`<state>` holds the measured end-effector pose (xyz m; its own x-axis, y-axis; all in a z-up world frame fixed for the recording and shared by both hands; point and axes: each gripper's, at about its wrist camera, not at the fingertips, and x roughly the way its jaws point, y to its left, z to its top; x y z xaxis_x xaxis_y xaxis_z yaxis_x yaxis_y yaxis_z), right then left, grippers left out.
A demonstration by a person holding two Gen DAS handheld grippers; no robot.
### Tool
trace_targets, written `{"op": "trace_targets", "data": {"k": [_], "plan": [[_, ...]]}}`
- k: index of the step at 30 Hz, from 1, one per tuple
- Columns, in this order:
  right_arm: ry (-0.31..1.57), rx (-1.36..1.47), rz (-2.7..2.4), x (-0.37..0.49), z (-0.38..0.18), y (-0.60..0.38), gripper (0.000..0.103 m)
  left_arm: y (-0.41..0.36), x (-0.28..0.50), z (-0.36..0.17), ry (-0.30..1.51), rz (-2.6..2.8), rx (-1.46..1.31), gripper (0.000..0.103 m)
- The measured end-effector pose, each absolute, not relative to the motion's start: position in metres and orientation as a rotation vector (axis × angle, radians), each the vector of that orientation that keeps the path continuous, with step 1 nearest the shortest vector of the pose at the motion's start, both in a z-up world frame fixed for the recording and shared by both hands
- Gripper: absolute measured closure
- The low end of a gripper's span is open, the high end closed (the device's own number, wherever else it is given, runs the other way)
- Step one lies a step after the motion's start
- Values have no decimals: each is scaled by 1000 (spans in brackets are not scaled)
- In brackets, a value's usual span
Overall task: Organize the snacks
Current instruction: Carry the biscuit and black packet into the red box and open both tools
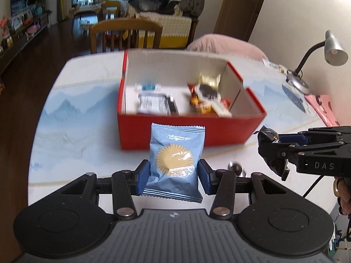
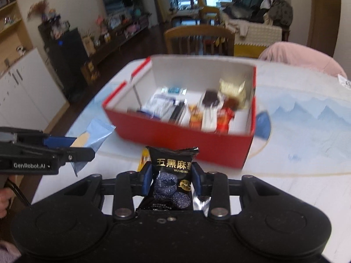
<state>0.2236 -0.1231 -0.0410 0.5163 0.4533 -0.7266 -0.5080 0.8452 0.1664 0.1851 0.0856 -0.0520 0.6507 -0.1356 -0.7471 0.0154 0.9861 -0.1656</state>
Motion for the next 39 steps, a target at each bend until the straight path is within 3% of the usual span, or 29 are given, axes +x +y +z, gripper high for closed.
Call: {"op": "trace_targets", "data": {"k": [14,39], "plan": [[783,-64,516,287,-18,-109,67,84,257,-20,832,-37,-101,56],[916,-179,539,369,-65,-67,67,80,367,-75,1025,36,22,56]]}}
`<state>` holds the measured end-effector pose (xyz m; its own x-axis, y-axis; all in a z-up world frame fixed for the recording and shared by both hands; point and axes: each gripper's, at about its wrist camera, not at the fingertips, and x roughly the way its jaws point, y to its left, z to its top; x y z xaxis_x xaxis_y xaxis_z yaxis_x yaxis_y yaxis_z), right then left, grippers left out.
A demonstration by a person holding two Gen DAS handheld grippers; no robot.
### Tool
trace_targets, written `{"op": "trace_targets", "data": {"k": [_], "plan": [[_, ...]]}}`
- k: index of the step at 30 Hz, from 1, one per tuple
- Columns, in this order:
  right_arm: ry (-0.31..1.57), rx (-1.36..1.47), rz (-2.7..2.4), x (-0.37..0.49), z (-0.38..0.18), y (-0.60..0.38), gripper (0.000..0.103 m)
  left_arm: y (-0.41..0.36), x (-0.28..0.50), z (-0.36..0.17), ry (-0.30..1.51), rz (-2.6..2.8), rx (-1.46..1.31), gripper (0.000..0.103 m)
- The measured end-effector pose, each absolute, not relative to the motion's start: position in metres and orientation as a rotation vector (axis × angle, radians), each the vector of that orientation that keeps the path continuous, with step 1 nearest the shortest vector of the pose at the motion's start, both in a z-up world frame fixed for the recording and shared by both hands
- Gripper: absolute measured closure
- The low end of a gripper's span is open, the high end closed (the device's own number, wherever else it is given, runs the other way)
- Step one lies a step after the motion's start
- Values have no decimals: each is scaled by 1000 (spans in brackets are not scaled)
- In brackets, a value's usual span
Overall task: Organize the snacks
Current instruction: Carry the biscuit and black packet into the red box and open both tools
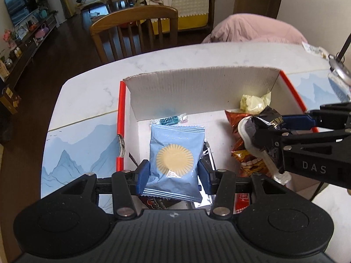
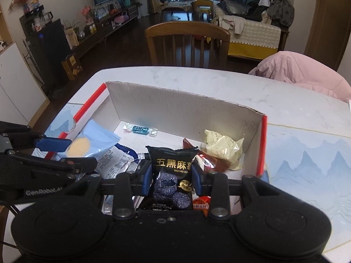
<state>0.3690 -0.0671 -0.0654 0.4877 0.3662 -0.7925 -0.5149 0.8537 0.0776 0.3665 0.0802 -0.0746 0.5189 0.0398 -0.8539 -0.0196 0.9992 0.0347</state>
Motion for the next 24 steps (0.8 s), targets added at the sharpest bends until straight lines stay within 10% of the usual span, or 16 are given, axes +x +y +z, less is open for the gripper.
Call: {"op": "trace_targets", "data": {"k": [24], "plan": [[967,-232,569,372,-76,-62,65,78,373,-101,1104,34,17,54]]}}
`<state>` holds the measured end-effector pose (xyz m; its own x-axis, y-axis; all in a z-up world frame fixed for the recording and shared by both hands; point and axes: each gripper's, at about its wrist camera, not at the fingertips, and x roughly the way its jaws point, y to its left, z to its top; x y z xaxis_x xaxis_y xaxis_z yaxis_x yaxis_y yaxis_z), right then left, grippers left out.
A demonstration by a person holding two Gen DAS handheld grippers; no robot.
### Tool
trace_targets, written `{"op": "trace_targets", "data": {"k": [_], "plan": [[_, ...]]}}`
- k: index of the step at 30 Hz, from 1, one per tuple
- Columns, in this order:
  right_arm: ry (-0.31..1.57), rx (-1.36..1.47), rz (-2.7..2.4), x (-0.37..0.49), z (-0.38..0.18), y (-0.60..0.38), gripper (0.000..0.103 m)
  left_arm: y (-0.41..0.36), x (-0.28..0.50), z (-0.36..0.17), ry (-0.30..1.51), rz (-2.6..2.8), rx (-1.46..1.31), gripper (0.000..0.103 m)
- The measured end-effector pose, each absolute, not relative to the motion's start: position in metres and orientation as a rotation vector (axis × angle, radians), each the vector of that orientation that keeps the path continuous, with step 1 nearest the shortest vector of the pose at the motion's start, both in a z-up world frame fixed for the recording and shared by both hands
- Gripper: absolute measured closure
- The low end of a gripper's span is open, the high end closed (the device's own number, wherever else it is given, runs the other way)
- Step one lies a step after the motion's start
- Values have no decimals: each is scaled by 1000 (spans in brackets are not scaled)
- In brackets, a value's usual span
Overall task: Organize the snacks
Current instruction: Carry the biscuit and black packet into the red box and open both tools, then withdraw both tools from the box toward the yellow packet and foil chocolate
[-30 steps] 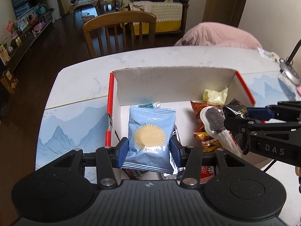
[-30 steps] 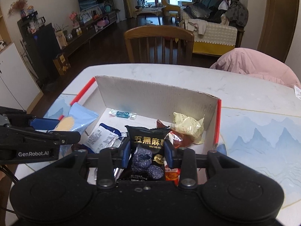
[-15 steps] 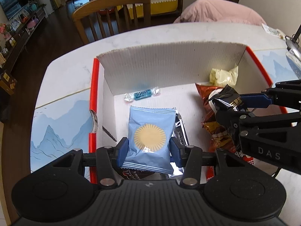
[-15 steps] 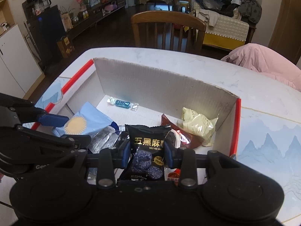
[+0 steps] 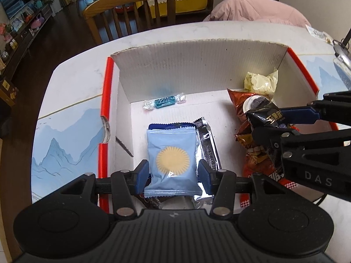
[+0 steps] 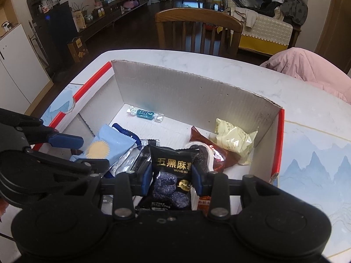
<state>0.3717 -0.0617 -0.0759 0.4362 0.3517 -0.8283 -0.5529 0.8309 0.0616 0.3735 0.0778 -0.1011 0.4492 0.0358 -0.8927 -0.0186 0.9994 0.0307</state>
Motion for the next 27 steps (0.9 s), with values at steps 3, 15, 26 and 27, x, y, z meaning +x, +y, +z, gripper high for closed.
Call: {"op": "trace_targets", "data": {"k": [3,15,26,27], "plan": [[961,-216,561,369,-74,-64,65,80,366,-95,1085,30,-1,53],[904,-154,604,337,-44,-77,64,84,323,-61,980,-5,-40,48],[819,-76,630,289,-9,-98,59,85,272,-29,871,-50,-79,44],[809,-72,626,284,-7,-100,53,85,268,-27,863,-55,-82,44]]}}
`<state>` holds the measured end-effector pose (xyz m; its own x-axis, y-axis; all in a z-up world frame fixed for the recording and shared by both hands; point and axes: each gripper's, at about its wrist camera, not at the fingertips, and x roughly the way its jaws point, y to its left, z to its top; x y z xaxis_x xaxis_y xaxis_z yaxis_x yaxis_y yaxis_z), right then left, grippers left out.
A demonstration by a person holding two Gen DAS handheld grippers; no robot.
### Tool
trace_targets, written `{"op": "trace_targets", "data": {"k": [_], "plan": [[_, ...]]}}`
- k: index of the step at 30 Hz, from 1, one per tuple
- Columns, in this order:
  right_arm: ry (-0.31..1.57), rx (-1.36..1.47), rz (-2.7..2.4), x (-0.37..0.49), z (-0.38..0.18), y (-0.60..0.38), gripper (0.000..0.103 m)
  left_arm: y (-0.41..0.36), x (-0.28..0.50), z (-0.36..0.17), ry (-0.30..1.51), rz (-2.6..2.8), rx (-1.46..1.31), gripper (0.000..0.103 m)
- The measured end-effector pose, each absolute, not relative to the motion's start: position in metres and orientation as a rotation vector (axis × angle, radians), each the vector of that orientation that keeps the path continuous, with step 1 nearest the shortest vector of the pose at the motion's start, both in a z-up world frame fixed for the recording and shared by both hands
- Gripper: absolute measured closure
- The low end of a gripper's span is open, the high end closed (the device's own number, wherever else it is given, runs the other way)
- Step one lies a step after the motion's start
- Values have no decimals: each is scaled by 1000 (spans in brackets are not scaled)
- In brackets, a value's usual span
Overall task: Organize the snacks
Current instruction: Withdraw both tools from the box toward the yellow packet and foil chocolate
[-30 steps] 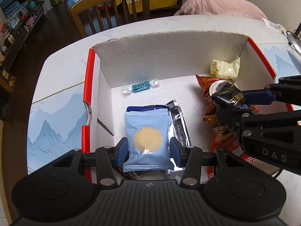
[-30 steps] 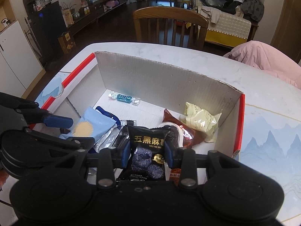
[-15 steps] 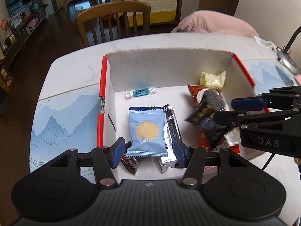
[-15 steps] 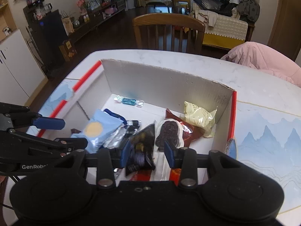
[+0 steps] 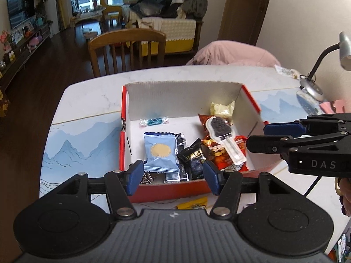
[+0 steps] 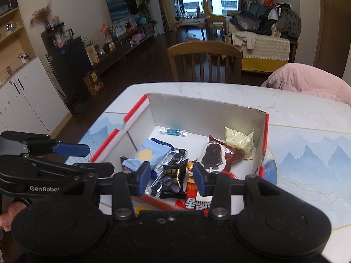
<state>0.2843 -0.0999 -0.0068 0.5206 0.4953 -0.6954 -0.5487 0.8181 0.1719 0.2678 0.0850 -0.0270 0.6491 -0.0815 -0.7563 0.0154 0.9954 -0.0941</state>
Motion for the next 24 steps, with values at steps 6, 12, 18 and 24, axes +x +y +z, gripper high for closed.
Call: {"op": "trace_targets", "data": {"k": [6,12,18,24], "plan": [[739,-56,612,253,1,-114,20,86,238,-16,806,-75,-102,38],[722,-67,614,228,-3,-125,4,86,213,-15,779,-93,-117,33],[740,-34,593,209,-13,-137,1,83,194,-23,763,-97,-149,28],[673,-51,526,188,-34,-149,0,80,187,-38,780,-86,-167,28]]}}
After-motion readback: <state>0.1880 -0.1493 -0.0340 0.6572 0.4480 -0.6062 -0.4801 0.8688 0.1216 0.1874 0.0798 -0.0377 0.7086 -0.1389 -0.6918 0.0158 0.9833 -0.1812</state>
